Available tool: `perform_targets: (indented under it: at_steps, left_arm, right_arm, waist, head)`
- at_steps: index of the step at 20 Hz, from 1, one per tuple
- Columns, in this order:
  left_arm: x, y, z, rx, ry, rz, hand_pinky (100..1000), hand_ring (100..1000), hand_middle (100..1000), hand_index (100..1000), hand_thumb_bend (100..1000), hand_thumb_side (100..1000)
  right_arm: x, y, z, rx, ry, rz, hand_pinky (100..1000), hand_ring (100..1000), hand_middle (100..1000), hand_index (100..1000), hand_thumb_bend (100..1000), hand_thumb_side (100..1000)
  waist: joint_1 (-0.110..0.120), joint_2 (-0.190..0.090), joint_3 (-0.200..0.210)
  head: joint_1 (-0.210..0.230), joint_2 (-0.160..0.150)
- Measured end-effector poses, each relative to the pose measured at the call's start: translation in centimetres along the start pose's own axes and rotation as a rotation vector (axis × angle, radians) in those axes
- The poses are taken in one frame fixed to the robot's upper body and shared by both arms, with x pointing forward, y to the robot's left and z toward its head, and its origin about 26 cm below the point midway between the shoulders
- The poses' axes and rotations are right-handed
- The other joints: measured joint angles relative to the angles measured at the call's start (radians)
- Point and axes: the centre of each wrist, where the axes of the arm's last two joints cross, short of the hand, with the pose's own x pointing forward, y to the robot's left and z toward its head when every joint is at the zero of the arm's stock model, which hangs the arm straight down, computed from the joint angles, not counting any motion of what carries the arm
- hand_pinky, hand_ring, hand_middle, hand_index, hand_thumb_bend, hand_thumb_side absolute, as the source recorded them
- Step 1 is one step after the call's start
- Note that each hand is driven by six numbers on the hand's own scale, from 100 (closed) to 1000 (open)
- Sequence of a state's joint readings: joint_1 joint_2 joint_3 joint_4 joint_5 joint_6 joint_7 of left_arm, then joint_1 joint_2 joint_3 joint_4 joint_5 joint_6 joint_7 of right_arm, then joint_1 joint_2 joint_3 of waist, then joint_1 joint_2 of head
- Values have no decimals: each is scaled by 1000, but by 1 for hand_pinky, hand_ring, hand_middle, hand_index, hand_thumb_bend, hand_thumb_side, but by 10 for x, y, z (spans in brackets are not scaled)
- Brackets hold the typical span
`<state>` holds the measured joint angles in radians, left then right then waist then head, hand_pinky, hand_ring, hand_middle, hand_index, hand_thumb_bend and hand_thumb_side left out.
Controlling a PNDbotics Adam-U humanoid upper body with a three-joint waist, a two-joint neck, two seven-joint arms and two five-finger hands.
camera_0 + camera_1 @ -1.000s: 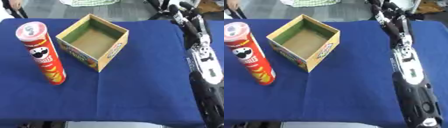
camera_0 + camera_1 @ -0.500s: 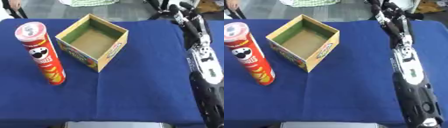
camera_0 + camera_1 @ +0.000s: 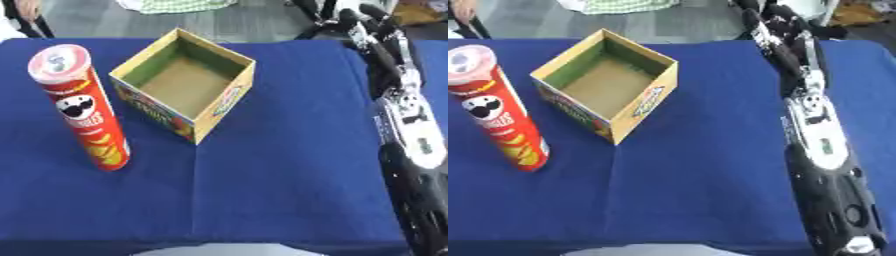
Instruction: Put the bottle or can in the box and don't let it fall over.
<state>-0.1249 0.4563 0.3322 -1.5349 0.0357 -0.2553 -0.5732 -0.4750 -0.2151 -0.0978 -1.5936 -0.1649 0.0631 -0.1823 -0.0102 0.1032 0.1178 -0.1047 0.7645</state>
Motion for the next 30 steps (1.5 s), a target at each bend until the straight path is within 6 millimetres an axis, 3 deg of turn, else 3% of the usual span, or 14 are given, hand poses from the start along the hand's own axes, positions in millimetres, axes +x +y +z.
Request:
perform_targets:
  at_steps: [10, 30]
  left_arm:
    - [-1, -8, -10, -50, -9, 19, 1000, 879, 730, 920, 727, 746]
    - [4, -18, -27, -161, -51, -9, 1000, 871, 728, 924, 666, 689]
  right_arm:
    - [0, 0, 0, 2, 0, -9, 751, 947, 1000, 803, 663, 408]
    - [-1, 4, 1, 8, 4, -16, 752, 948, 1000, 803, 663, 403]
  waist:
    - [2, 0, -4]
    - [2, 0, -7]
  head:
    - [4, 0]
    - [11, 0]
